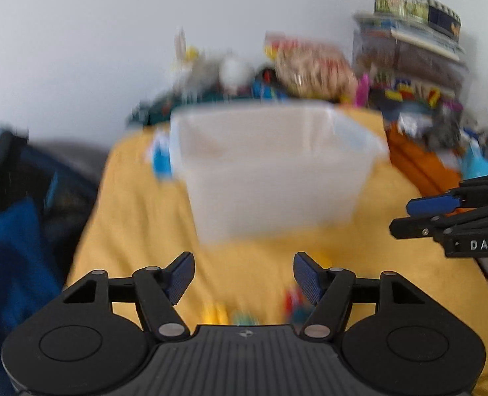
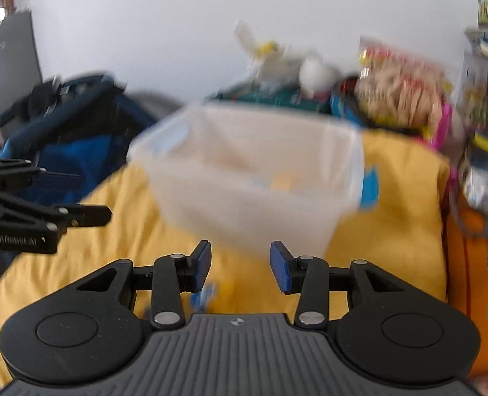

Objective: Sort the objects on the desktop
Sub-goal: 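Grasp a wooden cube with the left tool while the right tool grasps another wooden cube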

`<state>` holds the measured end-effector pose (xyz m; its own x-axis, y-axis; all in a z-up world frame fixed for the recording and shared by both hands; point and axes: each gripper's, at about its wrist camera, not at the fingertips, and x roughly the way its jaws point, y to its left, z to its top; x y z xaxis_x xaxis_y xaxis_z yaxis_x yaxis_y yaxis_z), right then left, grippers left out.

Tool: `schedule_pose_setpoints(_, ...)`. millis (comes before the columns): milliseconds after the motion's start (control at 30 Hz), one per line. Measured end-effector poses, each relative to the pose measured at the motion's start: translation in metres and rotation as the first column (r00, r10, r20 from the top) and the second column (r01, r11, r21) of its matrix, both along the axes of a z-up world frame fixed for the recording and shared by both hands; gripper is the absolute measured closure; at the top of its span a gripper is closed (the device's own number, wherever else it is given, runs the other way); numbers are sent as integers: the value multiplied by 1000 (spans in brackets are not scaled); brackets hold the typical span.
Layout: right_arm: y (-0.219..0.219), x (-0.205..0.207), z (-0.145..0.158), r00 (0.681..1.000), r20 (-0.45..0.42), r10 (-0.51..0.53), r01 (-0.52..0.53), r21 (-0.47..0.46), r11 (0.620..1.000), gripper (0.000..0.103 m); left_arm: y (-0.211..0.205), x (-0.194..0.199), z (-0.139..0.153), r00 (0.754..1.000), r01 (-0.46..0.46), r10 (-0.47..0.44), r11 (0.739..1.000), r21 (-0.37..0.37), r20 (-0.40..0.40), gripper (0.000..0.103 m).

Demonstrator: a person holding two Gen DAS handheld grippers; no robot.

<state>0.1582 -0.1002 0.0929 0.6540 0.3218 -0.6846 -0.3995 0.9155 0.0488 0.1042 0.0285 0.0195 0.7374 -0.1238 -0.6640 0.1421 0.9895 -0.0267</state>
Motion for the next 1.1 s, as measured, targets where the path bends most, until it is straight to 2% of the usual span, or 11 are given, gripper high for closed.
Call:
schedule_pose_setpoints(133,-13,-35,-30,995,-89,-43,41,-26,999,58,-12,-25,-37,995,7,-8,1000,-9,-103,33)
schedule_pose_setpoints(300,-29,-51,-56,966,-236,-107,126,70,990,58,-22,-16,-58,989,18,-22,999,-31,-147,33)
schedule_pose_setpoints(400,-22,-65,-63,969,-205,-136,143,22,989,56,-29,-2,-67,987,41,-40,999,1,-155,33)
schedule_pose_setpoints(500,-16,-66,-67,974,-167,-155,152,-33,988,39,-36,6,-80,984,44,-38,999,29,-174,34)
schedule_pose_setpoints(533,-15,-66,-69,974,-165,-153,150,-32,988,39,-36,9,-84,982,46,-42,999,22,-184,37)
schedule_pose_setpoints(600,-15,-66,-71,975,-172,-143,142,-17,990,39,-35,14,-90,977,52,-50,999,0,-209,68)
schedule_pose_setpoints(733,-8,-68,-71,978,-164,-128,124,-36,992,41,-30,14,-86,973,42,-43,999,-8,-228,70)
schedule_pose_setpoints(1000,-6,-63,-82,972,-195,-127,121,-43,992,47,-33,-25,-70,972,61,-76,995,-75,-223,70)
schedule_pose_setpoints(1033,-5,-62,-84,972,-200,-121,113,-53,992,51,-34,-29,-70,972,65,-79,996,-67,-223,70)
schedule_pose_setpoints(1067,-3,-61,-88,971,-210,-112,102,-58,993,67,-35,-33,-72,972,67,-78,996,-58,-222,70)
schedule_pose_setpoints(1100,-1,-60,-92,969,-221,-107,96,-61,993,70,-36,-36,-74,972,68,-77,997,-48,-223,70)
